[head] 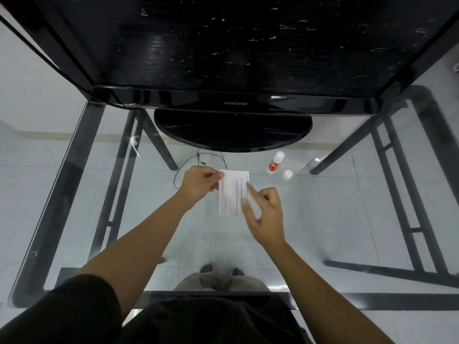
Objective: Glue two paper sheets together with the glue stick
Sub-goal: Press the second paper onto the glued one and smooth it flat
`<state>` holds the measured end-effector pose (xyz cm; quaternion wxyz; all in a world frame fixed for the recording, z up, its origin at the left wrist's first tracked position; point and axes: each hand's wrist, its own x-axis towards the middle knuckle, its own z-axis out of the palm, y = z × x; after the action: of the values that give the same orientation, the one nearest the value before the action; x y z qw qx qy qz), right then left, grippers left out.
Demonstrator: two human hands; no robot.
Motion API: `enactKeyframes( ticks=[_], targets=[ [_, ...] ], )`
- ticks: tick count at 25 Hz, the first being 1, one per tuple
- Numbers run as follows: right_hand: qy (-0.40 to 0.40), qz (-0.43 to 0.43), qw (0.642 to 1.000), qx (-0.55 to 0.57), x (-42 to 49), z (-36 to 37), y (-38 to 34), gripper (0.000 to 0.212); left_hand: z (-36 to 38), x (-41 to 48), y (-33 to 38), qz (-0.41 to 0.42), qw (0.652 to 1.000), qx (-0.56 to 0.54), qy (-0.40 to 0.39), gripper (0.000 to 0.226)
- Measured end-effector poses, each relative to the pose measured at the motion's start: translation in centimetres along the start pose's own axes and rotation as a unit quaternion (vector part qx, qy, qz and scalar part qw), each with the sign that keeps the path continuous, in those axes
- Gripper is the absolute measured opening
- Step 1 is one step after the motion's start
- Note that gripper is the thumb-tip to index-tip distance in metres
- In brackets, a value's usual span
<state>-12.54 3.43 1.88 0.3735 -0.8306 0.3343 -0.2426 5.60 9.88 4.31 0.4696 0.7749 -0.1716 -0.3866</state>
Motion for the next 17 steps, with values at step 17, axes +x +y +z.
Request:
enactKeyframes(
  ticks=[17],
  targets=[
    [-0.103,0.253,0.955,0.117,4.3,2.1,2.1,0.023,1.8,0.8,-3.8,-0.061,0.996,-0.021,0.065,0.009]
  ],
)
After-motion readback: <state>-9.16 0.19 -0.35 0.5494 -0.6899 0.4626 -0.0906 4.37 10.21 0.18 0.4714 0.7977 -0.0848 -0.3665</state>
